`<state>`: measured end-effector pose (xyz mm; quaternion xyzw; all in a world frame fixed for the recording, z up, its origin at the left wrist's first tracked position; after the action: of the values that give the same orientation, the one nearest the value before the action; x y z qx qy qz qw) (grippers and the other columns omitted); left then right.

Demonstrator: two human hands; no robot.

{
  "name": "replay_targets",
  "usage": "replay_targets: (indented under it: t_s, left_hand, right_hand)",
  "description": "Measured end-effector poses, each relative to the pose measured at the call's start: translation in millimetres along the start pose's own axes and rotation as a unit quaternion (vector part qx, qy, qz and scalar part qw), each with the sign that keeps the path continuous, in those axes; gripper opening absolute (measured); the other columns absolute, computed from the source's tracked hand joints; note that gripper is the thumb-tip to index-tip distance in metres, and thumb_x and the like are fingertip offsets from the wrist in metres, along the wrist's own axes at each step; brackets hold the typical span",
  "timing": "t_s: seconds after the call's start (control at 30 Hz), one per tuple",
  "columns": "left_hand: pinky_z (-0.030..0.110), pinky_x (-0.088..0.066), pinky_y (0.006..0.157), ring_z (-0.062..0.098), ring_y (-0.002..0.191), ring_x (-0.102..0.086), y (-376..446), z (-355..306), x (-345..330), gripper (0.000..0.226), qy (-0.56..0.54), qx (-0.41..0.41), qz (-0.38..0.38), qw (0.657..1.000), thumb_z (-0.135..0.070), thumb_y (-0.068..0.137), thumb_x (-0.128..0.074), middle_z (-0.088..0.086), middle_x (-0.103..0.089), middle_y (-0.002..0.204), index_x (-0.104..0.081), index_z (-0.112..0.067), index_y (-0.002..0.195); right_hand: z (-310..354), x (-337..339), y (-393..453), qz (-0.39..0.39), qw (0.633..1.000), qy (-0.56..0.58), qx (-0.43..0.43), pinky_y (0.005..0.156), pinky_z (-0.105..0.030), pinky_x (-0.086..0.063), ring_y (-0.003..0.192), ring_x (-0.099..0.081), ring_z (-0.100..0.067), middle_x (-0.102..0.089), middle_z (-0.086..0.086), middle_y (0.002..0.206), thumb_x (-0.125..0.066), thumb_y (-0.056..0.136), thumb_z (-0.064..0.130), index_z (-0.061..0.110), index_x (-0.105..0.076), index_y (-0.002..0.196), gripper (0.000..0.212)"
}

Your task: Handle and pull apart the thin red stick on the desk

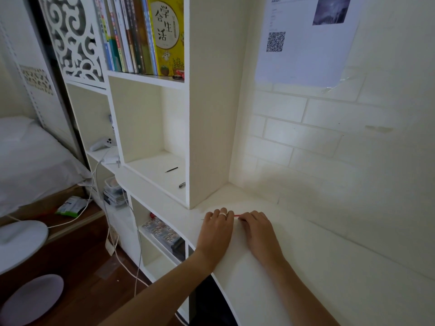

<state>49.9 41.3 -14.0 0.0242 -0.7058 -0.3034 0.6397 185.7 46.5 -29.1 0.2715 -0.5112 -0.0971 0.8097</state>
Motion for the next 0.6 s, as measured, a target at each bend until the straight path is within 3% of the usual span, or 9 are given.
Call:
replay_targets:
  t_s: [0.23,0.43,0.6]
  left_hand:
    - [0.036,-0.054,0.067,0.023,0.075,-0.06,-1.1,-2.5,-1.3,0.022,-0.054,0.011,-0.025,0.998,-0.002,0.078,-0.072,0.007,-0.064,0.086,-0.061,-0.012,0.094]
    - [0.036,-0.054,0.07,0.024,0.078,-0.06,-4.5,-3.6,4.0,0.024,-0.073,0.017,-0.047,0.996,-0.002,0.079,-0.072,0.009,-0.063,0.09,-0.061,-0.011,0.098]
    - [0.036,-0.054,0.069,0.024,0.079,-0.06,-6.0,-3.1,3.9,0.025,-0.085,0.017,-0.05,0.995,-0.002,0.078,-0.073,0.009,-0.063,0.092,-0.062,-0.011,0.099]
  right_hand:
    - [-5.6,-3.3,0.7,0.004,0.999,0.03,-0.023,0.082,-0.031,-0.048,0.091,-0.054,-0.016,-0.062,0.003,0.095,-0.047,0.101,0.022,0.02,-0.065,0.102,0.019]
    - [-8.5,-0.9,1.5,0.018,0.997,0.049,-0.059,0.064,-0.034,-0.048,0.073,-0.054,-0.014,-0.058,0.008,0.076,-0.04,0.102,0.026,0.026,-0.053,0.08,0.025]
    - [-3.7,2.6,1.6,0.02,0.998,0.036,-0.054,0.062,-0.033,-0.046,0.07,-0.053,-0.015,-0.056,0.006,0.072,-0.041,0.102,0.023,0.026,-0.048,0.076,0.027]
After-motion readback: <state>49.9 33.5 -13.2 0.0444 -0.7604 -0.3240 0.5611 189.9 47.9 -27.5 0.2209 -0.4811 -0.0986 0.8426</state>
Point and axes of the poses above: each hand's wrist, its own y-axis towards the middle knuckle, its own x-axis out of the back of the hand, z = x × y, the point moved 4 cm from there along y, towards the middle knuckle
